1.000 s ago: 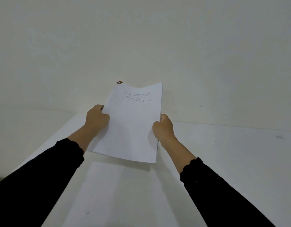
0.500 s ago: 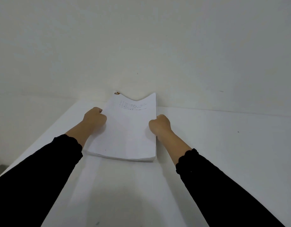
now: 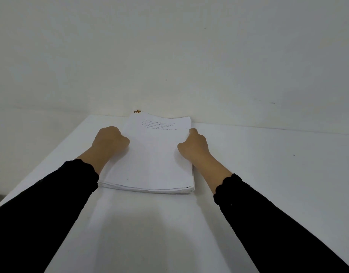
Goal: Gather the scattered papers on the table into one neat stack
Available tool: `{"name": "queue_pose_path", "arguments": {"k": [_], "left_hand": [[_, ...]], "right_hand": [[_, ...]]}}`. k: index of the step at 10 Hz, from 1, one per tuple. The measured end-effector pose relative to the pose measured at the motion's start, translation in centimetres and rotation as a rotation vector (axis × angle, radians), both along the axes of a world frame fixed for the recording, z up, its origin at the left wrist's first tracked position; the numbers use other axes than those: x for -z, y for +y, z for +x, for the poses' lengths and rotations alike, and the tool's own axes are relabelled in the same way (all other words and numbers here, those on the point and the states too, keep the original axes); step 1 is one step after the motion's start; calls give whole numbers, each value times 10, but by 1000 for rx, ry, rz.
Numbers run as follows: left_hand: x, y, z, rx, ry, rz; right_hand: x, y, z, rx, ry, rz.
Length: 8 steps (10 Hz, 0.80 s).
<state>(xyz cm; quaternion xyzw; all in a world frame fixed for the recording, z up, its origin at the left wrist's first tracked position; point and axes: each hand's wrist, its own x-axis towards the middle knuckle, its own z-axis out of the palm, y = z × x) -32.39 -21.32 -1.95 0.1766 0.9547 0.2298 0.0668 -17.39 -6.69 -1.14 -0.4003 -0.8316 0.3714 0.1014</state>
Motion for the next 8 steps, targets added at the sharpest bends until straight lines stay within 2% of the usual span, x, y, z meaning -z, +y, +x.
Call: {"name": "queue_pose_path", "arguments": {"k": [2,3,6,8], "left_hand": [[-4,2,6,-16,43,-148],[-5,4,8,-32,44,-162],[-17,11,16,-29,42,-157],[-46,20,38,9,121,-61]], "right_hand": [[-2,-4,1,-21,-210,173],[-2,-6,2,-28,-234,218],[-11,-3,6,-30,-223,219],[-34,5,23,-27,-153,238]]}}
